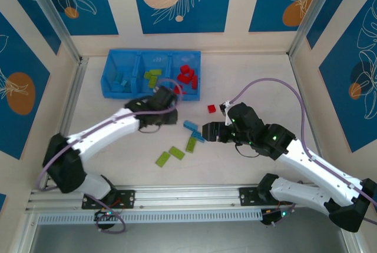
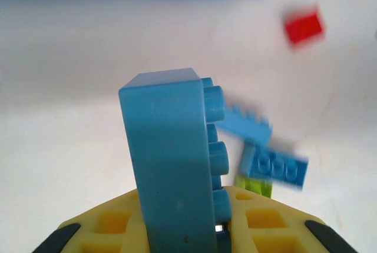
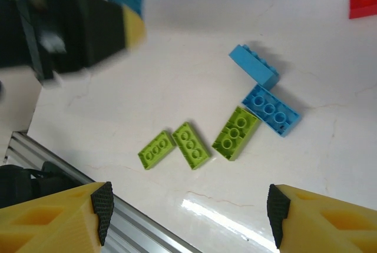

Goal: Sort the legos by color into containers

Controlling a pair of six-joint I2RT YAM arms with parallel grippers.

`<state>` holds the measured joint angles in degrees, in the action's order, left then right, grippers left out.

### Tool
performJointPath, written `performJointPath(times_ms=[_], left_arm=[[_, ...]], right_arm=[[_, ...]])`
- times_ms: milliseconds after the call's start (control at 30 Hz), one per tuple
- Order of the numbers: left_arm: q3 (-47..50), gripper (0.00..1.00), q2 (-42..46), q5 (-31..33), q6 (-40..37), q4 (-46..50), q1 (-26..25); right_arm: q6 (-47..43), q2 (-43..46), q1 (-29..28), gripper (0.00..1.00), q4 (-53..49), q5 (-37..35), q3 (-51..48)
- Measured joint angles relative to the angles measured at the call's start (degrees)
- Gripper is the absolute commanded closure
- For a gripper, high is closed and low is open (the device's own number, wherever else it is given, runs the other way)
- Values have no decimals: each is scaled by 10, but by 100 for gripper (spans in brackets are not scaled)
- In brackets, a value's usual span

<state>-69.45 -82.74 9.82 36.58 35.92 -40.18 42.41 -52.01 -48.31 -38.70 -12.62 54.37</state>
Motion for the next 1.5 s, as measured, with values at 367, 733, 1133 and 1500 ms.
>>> performJointPath(times_ms=[367,733,1133,1500], left_arm=[[-295,82,-260,-39,-78,3,335],[-453,51,-377,-94,-106,62,370],[-96,52,64,-133,-101,-5,243],[47,29,301,-255,-319,45,119]], right_arm=[[0,-15,-20,28,18,6,7],[11,-17,-58,28,3,-14,8],[87,-194,-91,24,-16,-67,50],[227,-438,-89,21,-60,-67,129]])
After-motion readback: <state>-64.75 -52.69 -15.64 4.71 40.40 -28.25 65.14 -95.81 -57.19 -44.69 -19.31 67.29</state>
